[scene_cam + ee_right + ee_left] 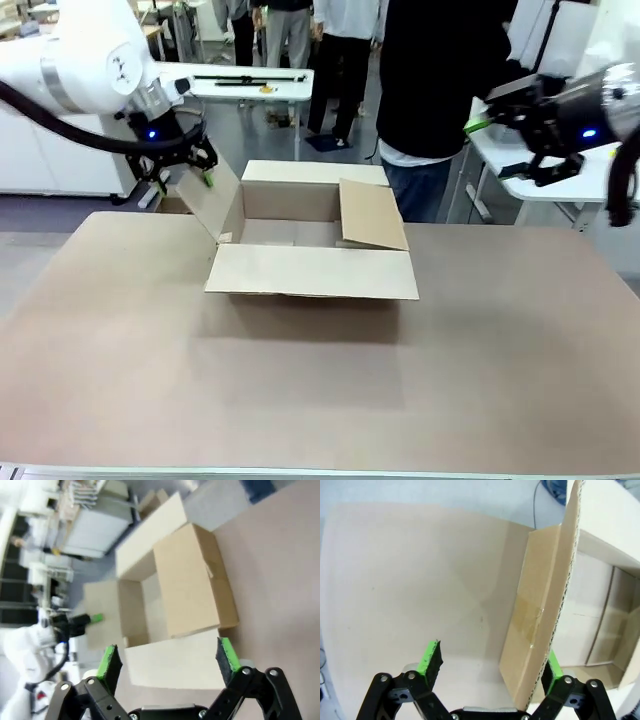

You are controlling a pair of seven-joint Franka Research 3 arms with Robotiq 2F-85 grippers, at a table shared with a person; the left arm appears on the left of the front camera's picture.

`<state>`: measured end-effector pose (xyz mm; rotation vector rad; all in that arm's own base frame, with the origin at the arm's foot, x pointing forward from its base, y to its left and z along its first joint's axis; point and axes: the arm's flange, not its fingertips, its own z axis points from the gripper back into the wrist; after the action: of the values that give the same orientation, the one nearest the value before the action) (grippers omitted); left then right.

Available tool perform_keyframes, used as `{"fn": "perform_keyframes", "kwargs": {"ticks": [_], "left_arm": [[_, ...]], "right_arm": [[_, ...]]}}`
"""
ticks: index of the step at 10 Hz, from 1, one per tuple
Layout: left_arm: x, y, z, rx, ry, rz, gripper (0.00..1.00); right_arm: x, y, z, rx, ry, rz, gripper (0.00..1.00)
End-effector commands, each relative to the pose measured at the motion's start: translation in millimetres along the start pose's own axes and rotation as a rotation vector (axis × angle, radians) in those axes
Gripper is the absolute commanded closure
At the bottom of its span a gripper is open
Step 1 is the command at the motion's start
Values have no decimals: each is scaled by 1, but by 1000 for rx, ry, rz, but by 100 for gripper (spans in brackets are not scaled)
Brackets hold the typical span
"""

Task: Pack the gift set into the box.
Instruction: Place both hands on the side flaps of the Package Box and spread them outward.

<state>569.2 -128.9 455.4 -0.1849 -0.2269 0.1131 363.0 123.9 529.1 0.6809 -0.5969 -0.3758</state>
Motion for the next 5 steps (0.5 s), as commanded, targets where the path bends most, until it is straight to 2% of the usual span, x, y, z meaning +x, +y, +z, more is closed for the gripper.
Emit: {"fn": "perform_keyframes", "kwargs": {"ticks": [1,2,3,5], "left_arm": [[1,0,1,19,-13,11,0],[1,0,1,19,-13,11,0],[1,0,1,19,-13,11,0],[1,0,1,19,-13,11,0]], "right_arm": [[-12,12,-60,-112,-95,266,0],[-29,8,-64,-151,-27,404,0],[-21,18,-33,-53,-15,139,0],[-21,18,-33,-53,-15,139,0]]}}
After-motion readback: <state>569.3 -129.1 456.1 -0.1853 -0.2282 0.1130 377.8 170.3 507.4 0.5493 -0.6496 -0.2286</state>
